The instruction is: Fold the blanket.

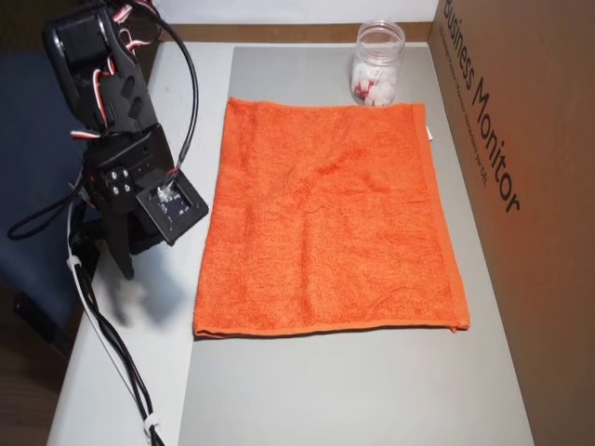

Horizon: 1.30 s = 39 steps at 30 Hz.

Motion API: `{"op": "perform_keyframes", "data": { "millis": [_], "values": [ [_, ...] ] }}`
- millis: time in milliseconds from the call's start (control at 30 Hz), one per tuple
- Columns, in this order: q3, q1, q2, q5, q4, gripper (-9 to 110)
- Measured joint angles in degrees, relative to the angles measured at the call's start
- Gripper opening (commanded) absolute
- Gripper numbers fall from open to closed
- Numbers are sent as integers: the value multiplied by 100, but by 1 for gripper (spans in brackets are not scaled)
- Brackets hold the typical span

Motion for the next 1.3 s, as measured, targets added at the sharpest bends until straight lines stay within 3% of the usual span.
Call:
{"op": "perform_keyframes", "data": {
  "millis": [500, 733, 1300],
  "values": [
    [686, -35, -1160, 35, -1248, 24],
    [1512, -141, -1204, 18, -2584, 24],
    [2426, -589, -1213, 53, -3867, 24]
  ]
}}
